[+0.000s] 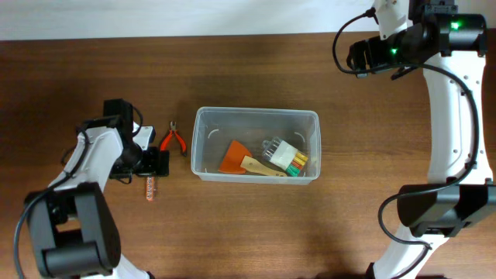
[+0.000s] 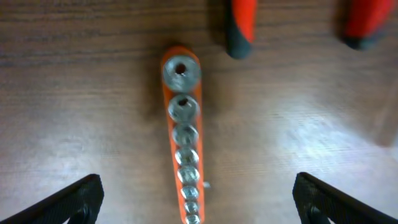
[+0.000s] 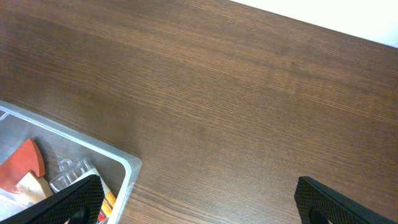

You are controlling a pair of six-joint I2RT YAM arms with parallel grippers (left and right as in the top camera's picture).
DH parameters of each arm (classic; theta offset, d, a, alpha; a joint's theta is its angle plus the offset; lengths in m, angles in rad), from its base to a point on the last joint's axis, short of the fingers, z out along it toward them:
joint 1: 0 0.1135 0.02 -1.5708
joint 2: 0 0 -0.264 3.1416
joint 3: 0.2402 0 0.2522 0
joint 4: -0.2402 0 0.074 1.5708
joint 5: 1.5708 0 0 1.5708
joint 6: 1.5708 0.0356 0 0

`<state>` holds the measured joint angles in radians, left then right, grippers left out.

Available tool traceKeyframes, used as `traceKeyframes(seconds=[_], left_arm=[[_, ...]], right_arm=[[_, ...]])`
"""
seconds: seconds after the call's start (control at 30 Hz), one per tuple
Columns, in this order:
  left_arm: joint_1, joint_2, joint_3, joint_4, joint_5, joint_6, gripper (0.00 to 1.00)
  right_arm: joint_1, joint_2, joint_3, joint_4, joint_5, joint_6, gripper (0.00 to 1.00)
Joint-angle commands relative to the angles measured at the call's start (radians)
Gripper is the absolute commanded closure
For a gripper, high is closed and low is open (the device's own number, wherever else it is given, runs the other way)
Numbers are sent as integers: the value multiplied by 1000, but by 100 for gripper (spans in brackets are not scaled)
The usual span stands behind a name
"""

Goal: Pack container
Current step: 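Lower the left gripper and grasp the orange socket rail, then carry the socket rail into the container with the left gripper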

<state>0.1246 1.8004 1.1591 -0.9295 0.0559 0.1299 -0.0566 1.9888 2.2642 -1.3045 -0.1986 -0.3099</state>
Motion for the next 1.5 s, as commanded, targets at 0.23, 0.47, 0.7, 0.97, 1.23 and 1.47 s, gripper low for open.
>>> traceKeyframes(seconds=[0.23, 0.47, 0.7, 0.97, 1.23, 1.47], left_arm=[[0, 114, -10, 31, -45, -31, 1], [0, 117, -10, 48, -45, -31, 18], [0, 117, -10, 47, -43, -32, 58], [0, 117, -10, 47, -35, -31, 80], [0, 117, -10, 47, -33, -32, 94], [0, 117, -10, 48, -33, -31, 98]], right_arm=[[-5, -4, 3, 2, -15, 12, 1], [-5, -4, 3, 2, -14, 12, 1], [-5, -4, 3, 2, 3, 12, 1], [-5, -4, 3, 3, 3, 12, 1], [-5, -4, 3, 3, 4, 12, 1], [-5, -4, 3, 3, 4, 12, 1]])
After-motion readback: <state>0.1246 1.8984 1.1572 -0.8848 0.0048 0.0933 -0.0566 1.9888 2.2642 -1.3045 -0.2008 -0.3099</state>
